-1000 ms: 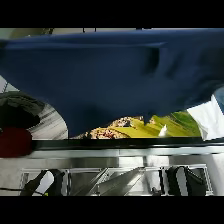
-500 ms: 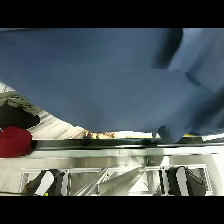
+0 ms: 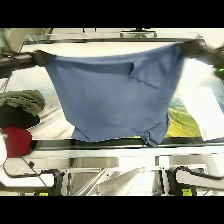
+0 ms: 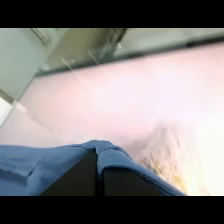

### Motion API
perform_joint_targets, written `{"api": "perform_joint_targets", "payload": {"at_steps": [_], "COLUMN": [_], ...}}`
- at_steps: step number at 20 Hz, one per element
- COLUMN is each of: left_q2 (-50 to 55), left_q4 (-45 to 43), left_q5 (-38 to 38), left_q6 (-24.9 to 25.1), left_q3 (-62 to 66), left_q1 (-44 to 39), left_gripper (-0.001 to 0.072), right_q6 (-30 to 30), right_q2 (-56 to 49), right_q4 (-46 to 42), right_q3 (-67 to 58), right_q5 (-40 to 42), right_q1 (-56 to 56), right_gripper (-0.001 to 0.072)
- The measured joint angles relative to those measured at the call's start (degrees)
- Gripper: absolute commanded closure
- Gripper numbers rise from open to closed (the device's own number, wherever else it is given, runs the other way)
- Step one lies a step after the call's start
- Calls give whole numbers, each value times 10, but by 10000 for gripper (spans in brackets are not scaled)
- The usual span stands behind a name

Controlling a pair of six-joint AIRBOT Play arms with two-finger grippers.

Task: Fold the shirts.

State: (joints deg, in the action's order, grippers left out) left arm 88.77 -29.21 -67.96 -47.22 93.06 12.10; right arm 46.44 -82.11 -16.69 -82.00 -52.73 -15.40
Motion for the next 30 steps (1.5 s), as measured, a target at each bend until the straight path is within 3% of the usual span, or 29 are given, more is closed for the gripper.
{"api": "perform_joint_targets", "payload": {"at_steps": [3, 6, 9, 13, 16, 22, 27, 28, 30], "left_q2": [89, 171, 236, 287, 312, 356, 373, 375, 375], "left_q4": [-33, -45, -51, -55, -72, -101, -123, -125, -130], "left_q5": [66, 101, 107, 86, 72, 56, 58, 60, 55], "left_q6": [19, 40, 53, 58, 50, 32, 27, 27, 27], "left_q3": [10, 63, 130, 183, 195, 201, 202, 202, 202], "left_q1": [-17, -27, -33, -32, -28, -32, -39, -40, -42], "left_gripper": [683, 683, 683, 683, 683, 684, 690, 687, 380], "right_q6": [-14, -79, -161, -223, -224, -159, -138, -134, -120], "right_q2": [-108, -187, -230, -249, -255, -280, -296, -299, -302], "right_q4": [9, 94, 178, 206, 171, 68, 34, 28, 14], "right_q3": [-1, -5, -9, -11, -11, -10, -10, -10, -10], "right_q5": [62, 112, 137, 145, 145, 148, 149, 149, 147], "right_q1": [33, 44, 46, 40, 32, 27, 27, 27, 26], "right_gripper": [698, 697, 697, 697, 697, 697, 696, 683, 375]}}
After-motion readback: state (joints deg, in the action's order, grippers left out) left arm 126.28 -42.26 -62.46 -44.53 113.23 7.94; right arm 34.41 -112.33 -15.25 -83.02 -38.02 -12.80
